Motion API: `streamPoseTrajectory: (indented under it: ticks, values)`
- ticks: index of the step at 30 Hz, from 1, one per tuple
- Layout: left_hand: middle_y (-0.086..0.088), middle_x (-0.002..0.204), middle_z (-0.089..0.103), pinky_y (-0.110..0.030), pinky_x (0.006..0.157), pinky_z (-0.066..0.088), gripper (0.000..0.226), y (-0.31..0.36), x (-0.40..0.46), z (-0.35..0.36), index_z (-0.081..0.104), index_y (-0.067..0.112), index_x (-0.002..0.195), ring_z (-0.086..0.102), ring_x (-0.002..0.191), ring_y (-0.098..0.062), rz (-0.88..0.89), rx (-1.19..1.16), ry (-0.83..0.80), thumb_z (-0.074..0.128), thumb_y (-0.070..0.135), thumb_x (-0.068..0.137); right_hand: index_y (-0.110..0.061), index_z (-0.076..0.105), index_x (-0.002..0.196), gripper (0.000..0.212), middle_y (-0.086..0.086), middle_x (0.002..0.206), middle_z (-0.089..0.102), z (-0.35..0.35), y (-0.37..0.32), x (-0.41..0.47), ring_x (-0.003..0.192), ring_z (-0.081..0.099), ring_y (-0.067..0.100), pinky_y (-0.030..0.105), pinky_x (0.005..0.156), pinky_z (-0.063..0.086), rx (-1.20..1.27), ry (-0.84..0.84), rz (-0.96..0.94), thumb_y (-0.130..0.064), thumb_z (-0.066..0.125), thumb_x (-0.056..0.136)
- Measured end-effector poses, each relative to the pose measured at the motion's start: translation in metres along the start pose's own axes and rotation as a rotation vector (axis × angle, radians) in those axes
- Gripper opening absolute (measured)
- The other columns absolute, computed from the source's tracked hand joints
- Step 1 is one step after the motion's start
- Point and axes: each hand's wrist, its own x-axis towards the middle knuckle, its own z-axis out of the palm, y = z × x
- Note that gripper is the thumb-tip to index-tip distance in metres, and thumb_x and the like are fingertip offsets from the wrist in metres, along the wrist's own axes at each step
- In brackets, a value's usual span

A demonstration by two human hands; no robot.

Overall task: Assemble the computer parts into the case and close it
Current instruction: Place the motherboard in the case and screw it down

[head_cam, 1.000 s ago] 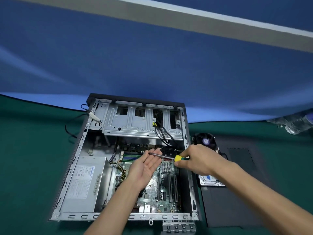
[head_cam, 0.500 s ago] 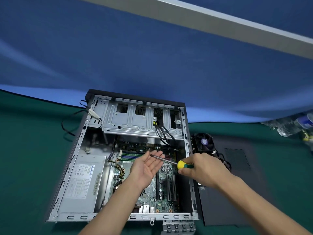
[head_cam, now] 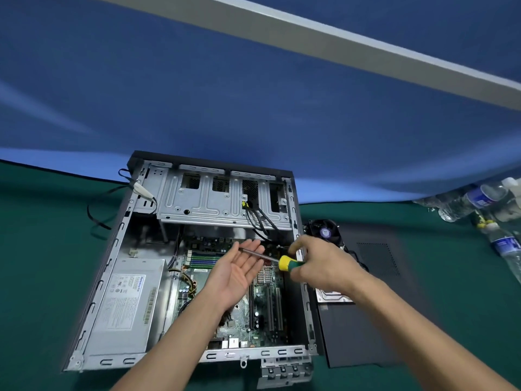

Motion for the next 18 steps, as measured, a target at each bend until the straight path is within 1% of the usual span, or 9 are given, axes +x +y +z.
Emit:
streamPoseTrajectory:
  ticks: [3, 5, 7, 8, 9, 11, 13, 16, 18]
  values:
    - [-0.008, 0.090, 0.074, -0.025, 0.053, 0.057, 0.028, 0.005, -0.001, -0.003, 0.064, 0.004, 0.098, 0.073, 0.076, -0.017, 0.052, -0.079, 0.031, 0.044, 0.023, 0.099, -0.027, 0.051, 0.099, 0.035, -0.005, 0.087, 0.061, 0.000, 0.000, -0.002, 0.051, 0.050, 0.004, 0.016, 0.048, 0.040, 0.391, 0.014, -0.027, -0.013, 0.072, 0.075]
    - [-0.009, 0.086, 0.074, -0.024, 0.050, 0.057, 0.029, 0.008, -0.001, -0.006, 0.063, 0.003, 0.097, 0.072, 0.072, -0.017, 0.074, -0.138, 0.065, 0.042, 0.022, 0.099, -0.029, 0.054, 0.095, 0.035, -0.007, 0.091, 0.061, 0.005, 0.000, -0.002, 0.048, 0.050, -0.002, 0.012, 0.047, 0.040, 0.500, 0.149, -0.080, -0.010, 0.075, 0.074]
    - [-0.010, 0.086, 0.074, -0.024, 0.051, 0.057, 0.029, 0.008, -0.002, -0.007, 0.063, 0.002, 0.097, 0.072, 0.072, -0.018, 0.075, -0.146, 0.077, 0.042, 0.022, 0.099, -0.030, 0.056, 0.089, 0.028, -0.009, 0.088, 0.062, 0.013, -0.001, -0.003, 0.057, 0.055, 0.001, 0.017, 0.057, 0.047, 0.555, 0.347, -0.119, -0.012, 0.074, 0.078]
    - [-0.011, 0.086, 0.074, -0.024, 0.051, 0.057, 0.029, 0.007, -0.002, -0.007, 0.063, 0.002, 0.097, 0.072, 0.072, -0.018, 0.067, -0.130, 0.078, 0.042, 0.022, 0.099, -0.031, 0.056, 0.085, 0.024, -0.010, 0.085, 0.063, 0.018, -0.002, -0.004, 0.061, 0.058, 0.005, 0.022, 0.061, 0.049, 0.553, 0.440, -0.131, -0.014, 0.072, 0.080]
    - [-0.011, 0.085, 0.074, -0.024, 0.050, 0.056, 0.029, 0.005, -0.002, -0.006, 0.063, 0.002, 0.097, 0.072, 0.071, -0.017, 0.056, -0.110, 0.082, 0.042, 0.022, 0.099, -0.031, 0.056, 0.082, 0.019, -0.011, 0.082, 0.063, 0.022, -0.004, -0.005, 0.063, 0.058, 0.006, 0.022, 0.061, 0.047, 0.502, 0.516, -0.142, -0.017, 0.069, 0.082]
    - [-0.010, 0.083, 0.074, -0.024, 0.050, 0.056, 0.028, 0.003, -0.002, -0.004, 0.063, 0.002, 0.096, 0.072, 0.068, -0.017, 0.044, -0.078, 0.090, 0.043, 0.022, 0.099, -0.031, 0.055, 0.075, 0.014, -0.013, 0.077, 0.060, 0.026, -0.005, -0.004, 0.062, 0.054, 0.002, 0.012, 0.054, 0.036, 0.318, 0.590, -0.165, -0.024, 0.064, 0.084]
    - [-0.009, 0.081, 0.074, -0.023, 0.050, 0.056, 0.027, 0.002, -0.002, -0.004, 0.063, 0.002, 0.094, 0.072, 0.068, -0.016, 0.049, -0.065, 0.093, 0.044, 0.021, 0.099, -0.031, 0.055, 0.072, 0.015, -0.013, 0.076, 0.057, 0.025, -0.006, -0.002, 0.063, 0.052, 0.002, 0.014, 0.050, 0.030, 0.209, 0.590, -0.167, -0.029, 0.063, 0.085]
    - [-0.008, 0.080, 0.074, -0.023, 0.051, 0.056, 0.027, 0.004, -0.001, -0.005, 0.062, 0.003, 0.095, 0.072, 0.067, -0.016, 0.052, -0.076, 0.101, 0.044, 0.022, 0.099, -0.030, 0.056, 0.076, 0.017, -0.013, 0.080, 0.055, 0.020, -0.006, 0.000, 0.071, 0.050, 0.001, 0.014, 0.055, 0.032, 0.134, 0.524, -0.176, -0.038, 0.071, 0.081]
    - [-0.009, 0.080, 0.074, -0.024, 0.050, 0.056, 0.028, 0.005, -0.001, -0.005, 0.061, 0.002, 0.097, 0.072, 0.066, -0.016, 0.049, -0.085, 0.111, 0.043, 0.022, 0.100, -0.031, 0.057, 0.079, 0.020, -0.014, 0.081, 0.055, 0.020, -0.005, 0.001, 0.071, 0.050, 0.001, 0.016, 0.056, 0.033, 0.102, 0.444, -0.168, -0.039, 0.074, 0.078]
